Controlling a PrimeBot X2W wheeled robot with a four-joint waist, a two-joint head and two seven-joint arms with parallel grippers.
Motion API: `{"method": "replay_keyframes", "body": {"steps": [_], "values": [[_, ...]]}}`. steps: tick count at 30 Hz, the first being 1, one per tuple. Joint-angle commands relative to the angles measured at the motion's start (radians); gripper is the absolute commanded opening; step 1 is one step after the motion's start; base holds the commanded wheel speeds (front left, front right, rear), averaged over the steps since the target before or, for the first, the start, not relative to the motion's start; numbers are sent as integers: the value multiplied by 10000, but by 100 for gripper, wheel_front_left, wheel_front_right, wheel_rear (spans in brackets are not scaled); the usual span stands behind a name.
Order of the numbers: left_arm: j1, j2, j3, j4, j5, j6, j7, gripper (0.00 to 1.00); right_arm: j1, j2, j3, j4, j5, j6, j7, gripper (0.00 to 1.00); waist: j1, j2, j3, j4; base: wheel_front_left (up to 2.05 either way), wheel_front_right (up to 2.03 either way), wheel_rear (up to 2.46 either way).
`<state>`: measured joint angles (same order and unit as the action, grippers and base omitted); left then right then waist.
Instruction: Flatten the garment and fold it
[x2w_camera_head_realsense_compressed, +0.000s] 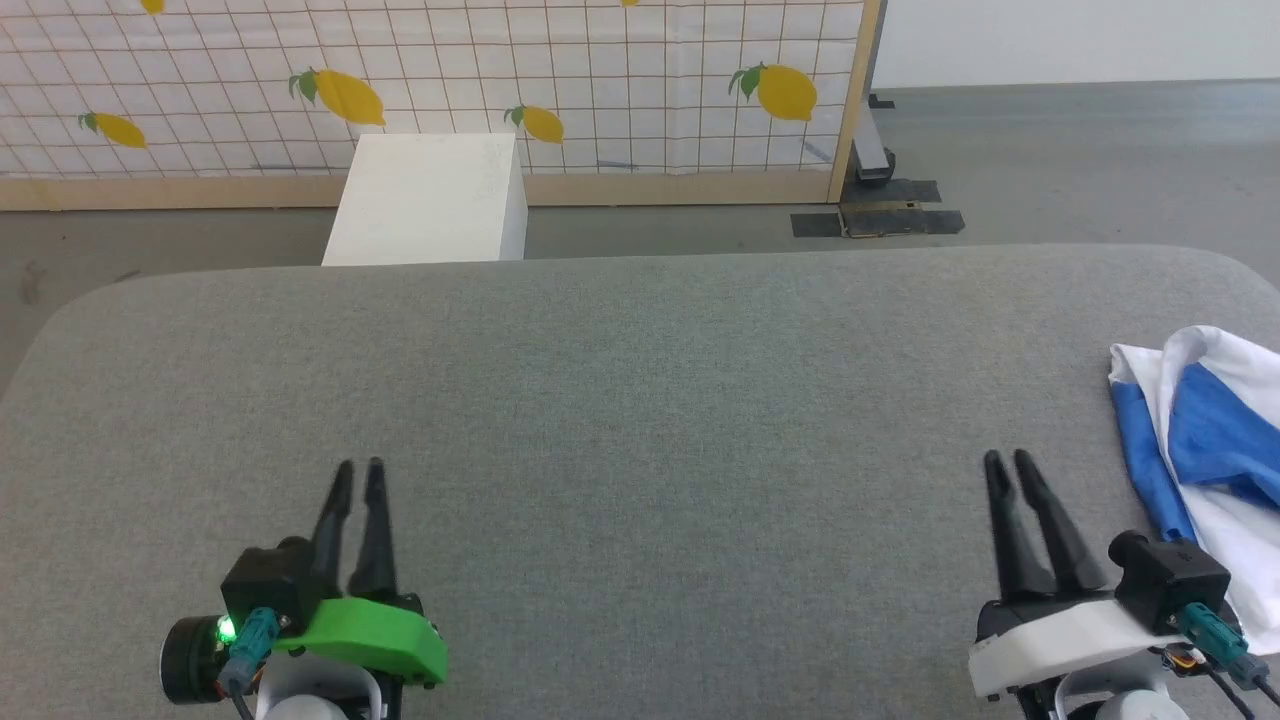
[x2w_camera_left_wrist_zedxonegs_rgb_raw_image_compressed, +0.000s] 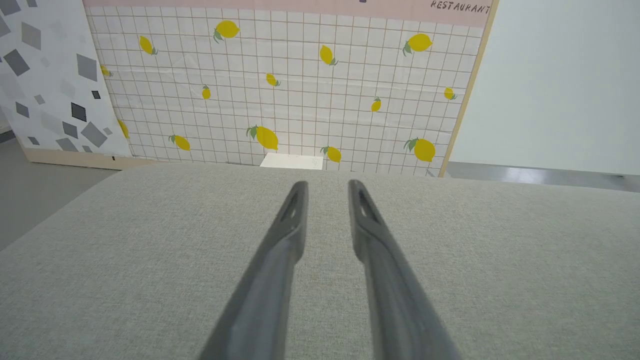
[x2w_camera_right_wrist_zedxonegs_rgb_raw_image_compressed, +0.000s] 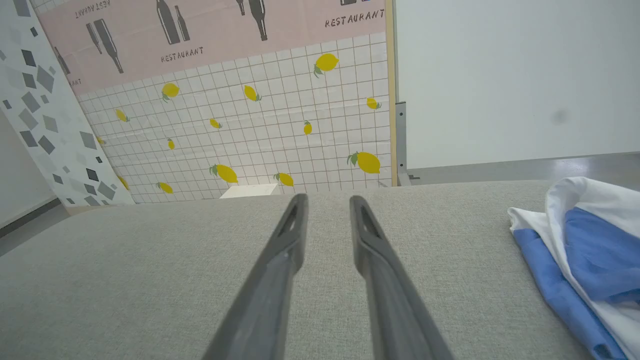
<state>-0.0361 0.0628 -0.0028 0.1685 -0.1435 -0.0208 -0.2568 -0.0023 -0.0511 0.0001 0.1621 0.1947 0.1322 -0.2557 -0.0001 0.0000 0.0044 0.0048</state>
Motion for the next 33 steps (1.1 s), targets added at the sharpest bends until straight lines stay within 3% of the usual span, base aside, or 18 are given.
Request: {"method": "replay_keyframes", "body": {"steps": [1,33], "values": [[1,0,0,-3,3,0,5,0,0,0,4,-3,-4,0,5,0,1,0,0,0,0,0,0],[93,-32,-1,-434,370,54,661,0,6,2,1,-417,-501,-4,658,0,1,0,-11,-13,0,0,0]]}}
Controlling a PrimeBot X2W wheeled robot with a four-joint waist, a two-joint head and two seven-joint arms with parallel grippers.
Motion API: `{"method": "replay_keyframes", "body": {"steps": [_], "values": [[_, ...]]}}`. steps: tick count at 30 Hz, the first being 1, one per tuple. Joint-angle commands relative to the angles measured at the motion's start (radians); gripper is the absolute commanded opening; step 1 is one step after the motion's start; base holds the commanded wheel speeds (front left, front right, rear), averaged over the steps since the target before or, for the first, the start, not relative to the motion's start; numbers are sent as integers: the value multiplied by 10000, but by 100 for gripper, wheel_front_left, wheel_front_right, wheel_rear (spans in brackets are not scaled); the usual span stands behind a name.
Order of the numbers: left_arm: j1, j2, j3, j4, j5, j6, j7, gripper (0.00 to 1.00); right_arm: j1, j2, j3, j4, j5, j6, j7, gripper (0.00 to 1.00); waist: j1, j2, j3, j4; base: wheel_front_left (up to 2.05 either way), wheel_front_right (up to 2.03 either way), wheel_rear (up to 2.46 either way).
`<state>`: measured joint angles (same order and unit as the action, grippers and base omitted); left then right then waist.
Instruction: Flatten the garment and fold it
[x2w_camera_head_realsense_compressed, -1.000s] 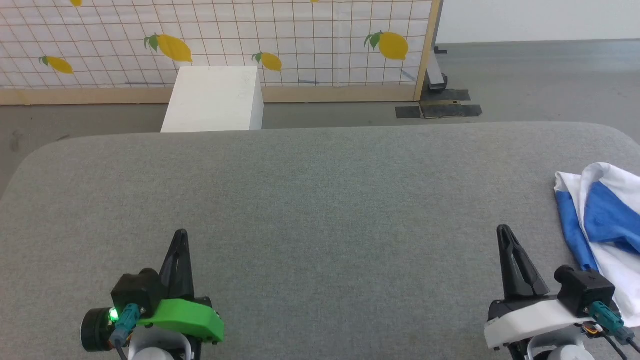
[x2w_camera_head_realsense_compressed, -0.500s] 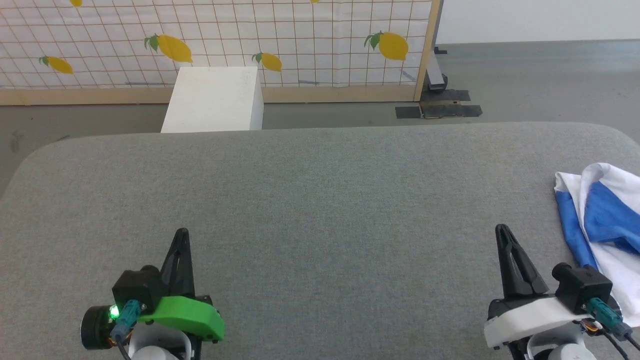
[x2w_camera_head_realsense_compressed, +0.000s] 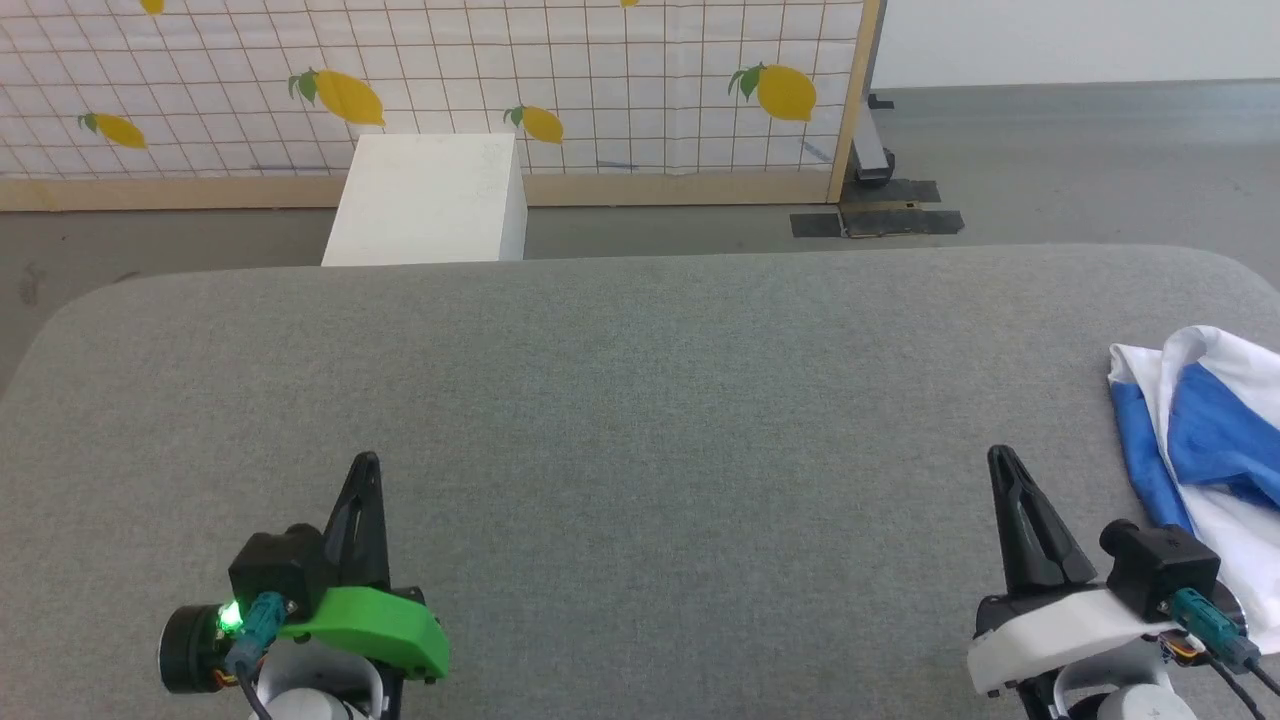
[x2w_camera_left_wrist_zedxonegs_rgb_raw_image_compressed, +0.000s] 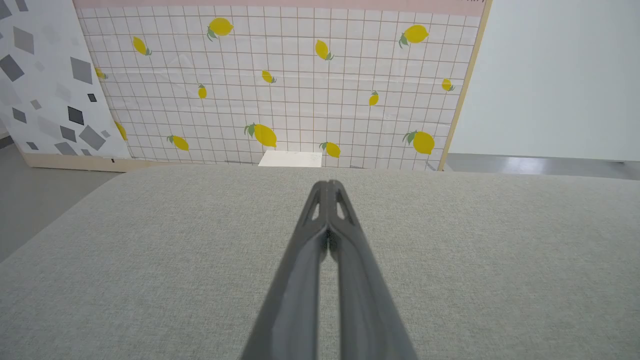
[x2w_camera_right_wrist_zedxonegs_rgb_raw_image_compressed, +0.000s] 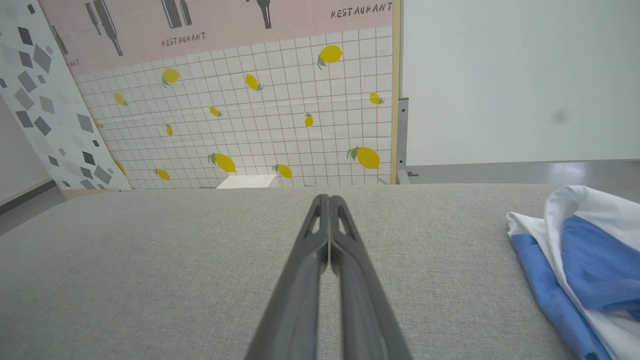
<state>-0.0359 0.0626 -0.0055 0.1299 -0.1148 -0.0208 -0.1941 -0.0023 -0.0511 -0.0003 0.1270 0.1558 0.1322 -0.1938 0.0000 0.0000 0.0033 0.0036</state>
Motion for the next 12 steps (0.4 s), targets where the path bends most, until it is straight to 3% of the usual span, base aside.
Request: {"method": "replay_keyframes", "body": {"steps": [1,12], "values": [[94,-31,26,-63,95,55,57,0,6,2,5,-81,-129,-4,61,0,0,0,0,0,0,0,0],[125,-42,29,-208,218,73,277,0,8,3,5,-220,-296,-5,281,0,0,0,-4,-4,0,0,0]]}}
